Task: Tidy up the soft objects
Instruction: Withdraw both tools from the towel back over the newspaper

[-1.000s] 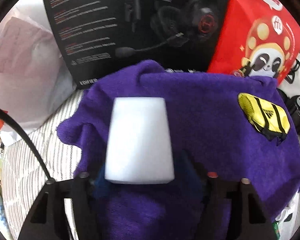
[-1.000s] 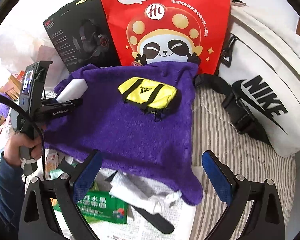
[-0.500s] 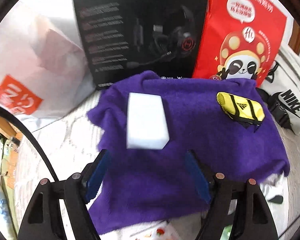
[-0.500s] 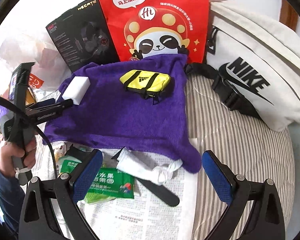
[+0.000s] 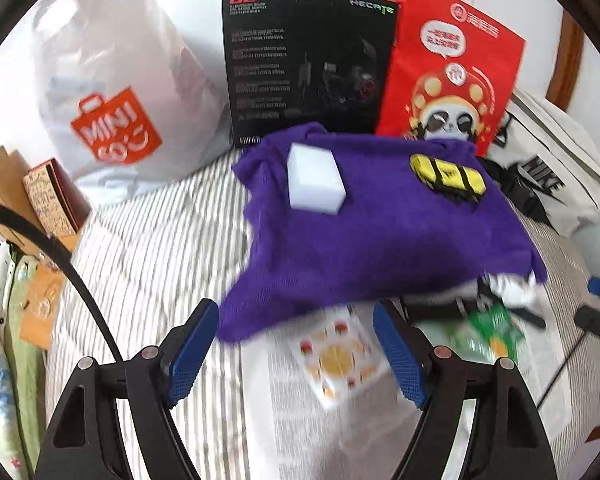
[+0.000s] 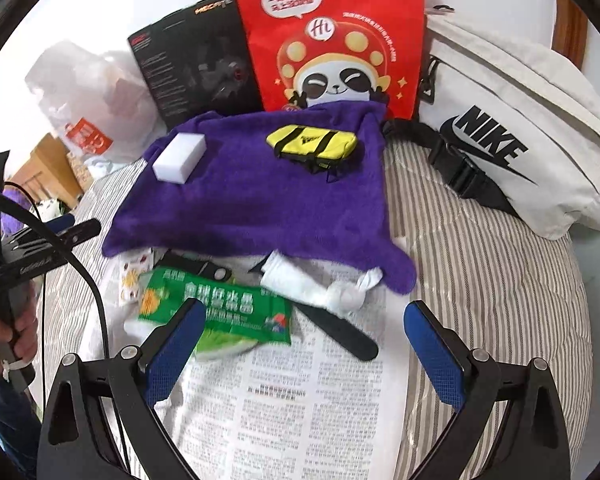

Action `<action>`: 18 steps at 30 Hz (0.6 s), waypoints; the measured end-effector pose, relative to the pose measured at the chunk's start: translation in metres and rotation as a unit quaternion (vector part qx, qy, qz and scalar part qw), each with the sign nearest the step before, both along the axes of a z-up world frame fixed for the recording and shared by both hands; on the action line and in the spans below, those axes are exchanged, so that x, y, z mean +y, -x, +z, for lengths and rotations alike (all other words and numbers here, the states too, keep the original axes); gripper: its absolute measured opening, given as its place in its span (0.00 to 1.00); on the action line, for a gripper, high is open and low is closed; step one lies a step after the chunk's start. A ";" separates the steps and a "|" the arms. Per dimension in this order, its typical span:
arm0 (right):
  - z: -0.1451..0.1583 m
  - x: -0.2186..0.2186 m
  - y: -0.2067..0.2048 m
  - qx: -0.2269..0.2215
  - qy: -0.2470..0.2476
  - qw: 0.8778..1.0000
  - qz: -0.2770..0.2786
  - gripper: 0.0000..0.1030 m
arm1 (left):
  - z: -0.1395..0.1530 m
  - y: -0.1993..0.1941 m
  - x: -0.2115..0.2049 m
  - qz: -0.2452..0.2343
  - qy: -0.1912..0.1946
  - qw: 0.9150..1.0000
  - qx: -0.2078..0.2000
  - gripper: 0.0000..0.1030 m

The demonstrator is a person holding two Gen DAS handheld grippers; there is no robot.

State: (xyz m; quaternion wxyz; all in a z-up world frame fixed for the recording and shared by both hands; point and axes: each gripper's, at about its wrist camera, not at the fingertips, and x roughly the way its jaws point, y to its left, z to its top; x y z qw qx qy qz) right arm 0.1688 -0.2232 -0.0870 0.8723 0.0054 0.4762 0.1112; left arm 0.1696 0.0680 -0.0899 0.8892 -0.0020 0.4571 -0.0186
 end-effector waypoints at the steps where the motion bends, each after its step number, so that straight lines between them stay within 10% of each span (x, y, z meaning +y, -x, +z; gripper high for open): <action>1: -0.002 0.000 0.002 0.001 0.001 1.000 0.001 0.96 | -0.005 0.008 -0.001 -0.004 0.002 1.000 0.006 0.76; 11: -0.020 -0.006 0.023 0.015 -0.025 1.000 -0.001 0.96 | -0.045 0.067 -0.027 -0.070 0.054 0.995 0.034 0.80; 18: -0.027 -0.019 0.036 0.018 -0.028 0.999 -0.014 0.96 | -0.052 0.098 -0.067 -0.134 -0.017 0.991 0.018 0.88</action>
